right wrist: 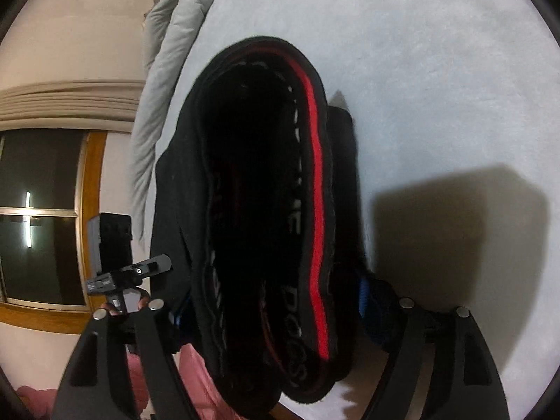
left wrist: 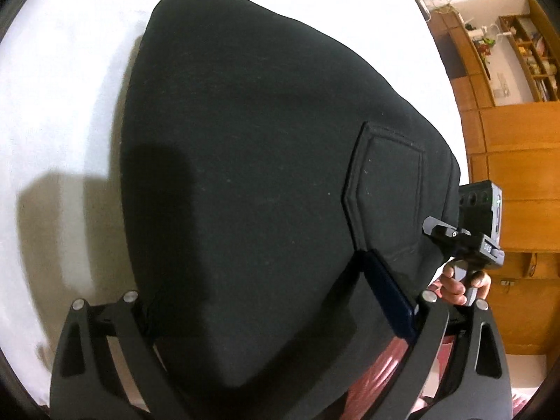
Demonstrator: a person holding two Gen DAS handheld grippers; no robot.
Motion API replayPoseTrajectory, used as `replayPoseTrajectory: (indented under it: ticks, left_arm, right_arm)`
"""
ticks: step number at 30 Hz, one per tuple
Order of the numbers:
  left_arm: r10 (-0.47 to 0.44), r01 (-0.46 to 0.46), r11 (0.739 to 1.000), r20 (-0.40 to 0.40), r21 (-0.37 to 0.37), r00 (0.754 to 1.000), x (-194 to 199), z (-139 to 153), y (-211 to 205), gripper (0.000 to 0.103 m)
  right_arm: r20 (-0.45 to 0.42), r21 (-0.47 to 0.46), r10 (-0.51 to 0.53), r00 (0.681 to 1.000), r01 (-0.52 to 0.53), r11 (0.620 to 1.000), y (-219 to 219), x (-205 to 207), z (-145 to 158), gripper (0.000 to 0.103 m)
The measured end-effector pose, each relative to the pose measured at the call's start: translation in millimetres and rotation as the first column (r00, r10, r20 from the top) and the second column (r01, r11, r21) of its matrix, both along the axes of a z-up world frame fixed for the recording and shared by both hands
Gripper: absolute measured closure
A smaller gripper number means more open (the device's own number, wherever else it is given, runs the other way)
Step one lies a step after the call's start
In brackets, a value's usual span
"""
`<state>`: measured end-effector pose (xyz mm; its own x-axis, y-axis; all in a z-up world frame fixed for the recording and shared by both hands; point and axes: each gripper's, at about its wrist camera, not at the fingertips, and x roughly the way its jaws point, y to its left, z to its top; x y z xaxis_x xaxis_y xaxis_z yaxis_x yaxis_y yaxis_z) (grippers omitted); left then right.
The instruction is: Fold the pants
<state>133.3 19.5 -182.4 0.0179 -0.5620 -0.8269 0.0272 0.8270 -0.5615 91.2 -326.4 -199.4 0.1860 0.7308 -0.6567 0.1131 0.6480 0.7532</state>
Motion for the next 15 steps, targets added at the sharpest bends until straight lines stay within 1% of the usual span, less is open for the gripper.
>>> replayPoseTrajectory:
  ticks: [1, 2, 3, 4, 5, 6, 8, 9, 10, 15]
  left_arm:
    - [-0.001, 0.001, 1.0, 0.004, 0.021, 1.0, -1.6, 2.7, -0.1, 0.017]
    - [-0.005, 0.005, 0.999, 0.012, 0.037, 1.0, -3.2, 4.9, -0.1, 0.026]
    - [-0.009, 0.007, 0.998, 0.026, 0.058, 1.0, -5.2, 9.2, -0.4, 0.031]
    - [-0.009, 0.007, 0.998, 0.034, 0.063, 0.999, -7.6, 11.9, -0.4, 0.038]
    - [-0.006, 0.003, 0.997, 0.042, 0.071, 0.999, -9.2, 15.2, -1.2, 0.047]
    - [-0.004, 0.0, 0.997, 0.049, 0.081, 0.999, -9.4, 19.0, -2.3, 0.05]
    - [0.018, -0.025, 0.994, 0.071, 0.102, 0.997, -11.3, 26.2, -2.9, 0.067]
    - [0.028, -0.037, 0.994, 0.081, 0.106, 0.996, -8.2, 28.7, 0.2, 0.072]
    - [0.044, -0.055, 0.992, 0.097, 0.116, 0.994, -10.4, 32.3, 0.8, 0.079]
    - [0.068, -0.079, 0.995, 0.155, 0.065, 0.986, -9.3, 50.5, 2.3, 0.082]
  right_arm:
    - [0.01, -0.008, 0.012, 1.0, -0.012, 1.0, 0.8, -1.2, 2.6, 0.034]
    - [0.019, -0.009, 0.019, 1.0, -0.018, 1.0, 0.1, -2.1, 4.3, 0.044]
    - [0.033, -0.003, 0.025, 0.999, -0.025, 1.0, -0.6, -4.7, 6.4, 0.048]
    - [0.038, 0.007, 0.023, 0.999, -0.023, 1.0, -2.4, -6.0, 7.4, 0.056]
    - [0.043, 0.019, 0.016, 0.999, -0.017, 1.0, -4.2, -7.8, 8.9, 0.062]
    - [0.052, 0.027, 0.013, 0.999, -0.015, 1.0, -4.5, -9.3, 11.3, 0.064]
    - [0.09, 0.018, 0.016, 0.996, -0.018, 1.0, 0.3, -11.8, 22.6, 0.067]
    - [0.112, 0.007, 0.022, 0.993, -0.023, 1.0, 3.5, -13.0, 29.2, 0.068]
    - [0.135, -0.007, 0.03, 0.99, -0.03, 1.0, 6.1, -14.5, 37.1, 0.068]
    - [0.207, -0.044, 0.048, 0.977, -0.04, 0.998, 10.2, -10.8, 71.8, 0.07]
